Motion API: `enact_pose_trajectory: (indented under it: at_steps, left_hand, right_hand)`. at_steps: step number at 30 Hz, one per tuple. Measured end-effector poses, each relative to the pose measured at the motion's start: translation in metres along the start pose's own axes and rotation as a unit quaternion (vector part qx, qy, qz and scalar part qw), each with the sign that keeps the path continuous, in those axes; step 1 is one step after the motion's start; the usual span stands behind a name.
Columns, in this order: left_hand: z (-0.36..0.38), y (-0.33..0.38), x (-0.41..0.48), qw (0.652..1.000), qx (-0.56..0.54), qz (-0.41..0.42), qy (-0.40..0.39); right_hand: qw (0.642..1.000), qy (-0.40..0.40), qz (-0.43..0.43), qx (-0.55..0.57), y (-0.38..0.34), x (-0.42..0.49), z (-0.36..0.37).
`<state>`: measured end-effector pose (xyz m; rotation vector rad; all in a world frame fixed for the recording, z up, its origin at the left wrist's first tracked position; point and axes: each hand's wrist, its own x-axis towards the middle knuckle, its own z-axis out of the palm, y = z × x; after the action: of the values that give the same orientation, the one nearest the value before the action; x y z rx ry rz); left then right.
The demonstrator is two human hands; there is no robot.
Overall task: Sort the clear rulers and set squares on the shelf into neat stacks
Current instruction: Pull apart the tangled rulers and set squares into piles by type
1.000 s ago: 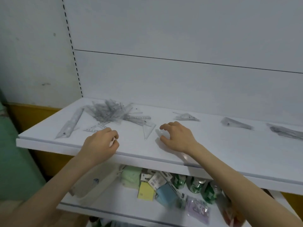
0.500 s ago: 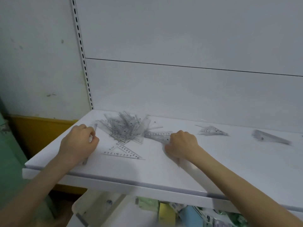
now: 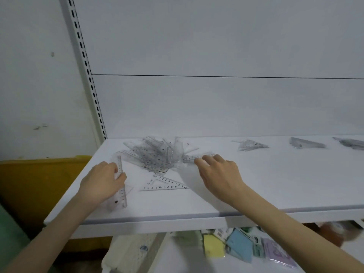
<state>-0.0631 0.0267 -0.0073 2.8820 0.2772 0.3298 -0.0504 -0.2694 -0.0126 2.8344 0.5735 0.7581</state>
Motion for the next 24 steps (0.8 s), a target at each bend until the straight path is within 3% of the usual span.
enact_pose_trajectory:
  at_steps: [6,8,11,14,18,21,24]
  left_hand:
    - [-0.004,-0.005,-0.011,0.988,0.023,0.036,-0.149]
    - [-0.01,-0.003,-0.014,0.985,-0.013,0.064,-0.16]
    - [-0.018,0.002,-0.021,0.982,-0.057,0.113,-0.143]
    - [-0.017,0.006,-0.026,0.983,-0.006,0.142,-0.114]
    - [-0.012,0.002,-0.025,0.993,-0.002,0.102,-0.066]
    - [-0.015,0.001,-0.024,0.991,-0.084,0.103,-0.002]
    - [-0.019,0.014,-0.028,0.964,-0.245,0.098,0.022]
  right_hand:
    - [0.998,0.04,-0.041,0.039,-0.027,0.0,-0.01]
    - [0.997,0.03,-0.049,0.052,-0.031,0.001,-0.014]
    - [0.995,0.033,-0.064,0.073,-0.038,0.003,-0.016]
    - [0.991,0.059,-0.08,0.093,-0.042,0.005,-0.017]
    - [0.984,0.048,-0.1,0.142,-0.045,0.007,-0.016]
    - [0.973,-0.013,-0.112,0.2,-0.044,0.007,-0.019]
    - [0.948,-0.056,-0.095,0.3,-0.037,0.006,-0.023]
